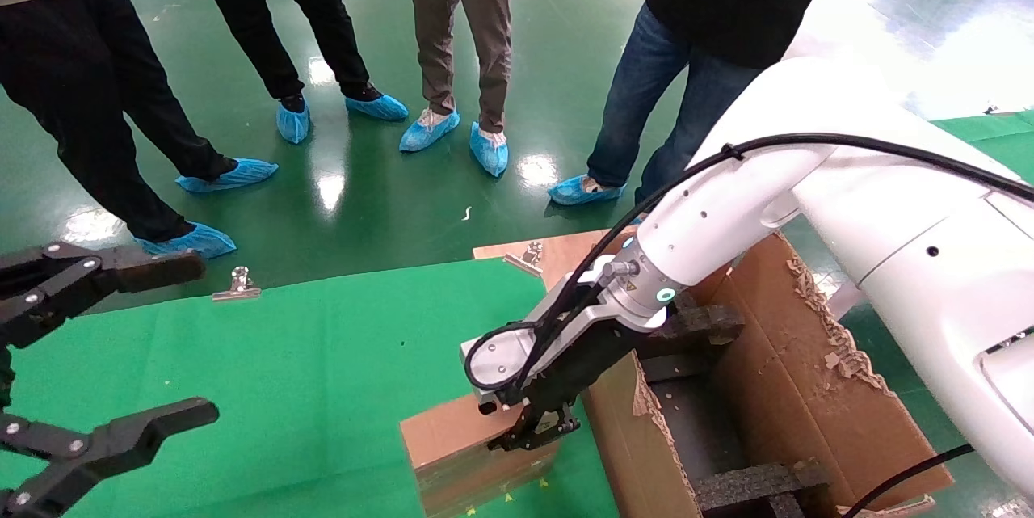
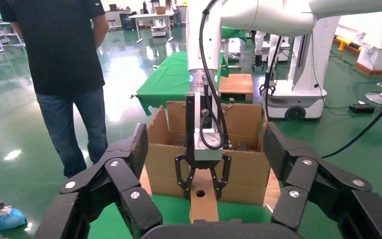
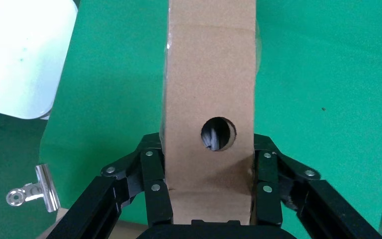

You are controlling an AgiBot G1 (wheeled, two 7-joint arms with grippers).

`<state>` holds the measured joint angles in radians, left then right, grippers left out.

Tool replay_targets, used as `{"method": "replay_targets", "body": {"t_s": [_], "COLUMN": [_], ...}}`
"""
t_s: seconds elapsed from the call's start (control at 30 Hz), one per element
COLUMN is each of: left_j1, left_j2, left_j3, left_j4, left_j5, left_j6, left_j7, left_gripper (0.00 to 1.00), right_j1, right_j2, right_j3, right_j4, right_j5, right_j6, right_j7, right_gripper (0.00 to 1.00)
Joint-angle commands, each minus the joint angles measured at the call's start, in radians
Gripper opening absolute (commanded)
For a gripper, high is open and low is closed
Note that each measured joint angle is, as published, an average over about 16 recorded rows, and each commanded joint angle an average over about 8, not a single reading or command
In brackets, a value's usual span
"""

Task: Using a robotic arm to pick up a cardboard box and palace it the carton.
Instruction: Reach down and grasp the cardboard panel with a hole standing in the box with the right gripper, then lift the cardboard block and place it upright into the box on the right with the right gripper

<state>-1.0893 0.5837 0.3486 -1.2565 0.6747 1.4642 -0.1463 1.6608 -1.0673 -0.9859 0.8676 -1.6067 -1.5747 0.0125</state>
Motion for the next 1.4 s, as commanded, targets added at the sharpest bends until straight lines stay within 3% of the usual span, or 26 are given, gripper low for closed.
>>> {"method": "replay_targets", "body": {"t_s": [0.03,0.43,0.7,0.97,1.4], "left_j1": [0.0,0.0,0.0,0.0,0.0], "left_j2": [0.0,0.0,0.0,0.0,0.0], "left_j3": [0.0,0.0,0.0,0.0,0.0], "left_j4": [0.0,0.0,0.0,0.0,0.0], "left_j5": [0.0,0.0,0.0,0.0,0.0], "left_j6": [0.0,0.0,0.0,0.0,0.0], "left_j7": [0.0,0.0,0.0,0.0,0.0], "left_gripper": [1.0,1.0,1.0,1.0,1.0], "right_j1": [0.0,0.028,0.19,0.373,0.479], "right_j2": [0.0,0.022,0.078,0.123,0.183], "right_j3": [0.001,0.017,0.044,0.012,-0.071], "right_j4": [0.0,-0.008,-0.019,-0.042,-0.118], "right_j5": [0.001,0.029,0.07,0.103,0.145], "right_j6": [0.0,0.012,-0.001,-0.011,-0.004], "right_j7": [0.0,0.013,0.031,0.031,-0.003], "right_gripper": [0.0,0.0,0.0,0.0,0.0]}}
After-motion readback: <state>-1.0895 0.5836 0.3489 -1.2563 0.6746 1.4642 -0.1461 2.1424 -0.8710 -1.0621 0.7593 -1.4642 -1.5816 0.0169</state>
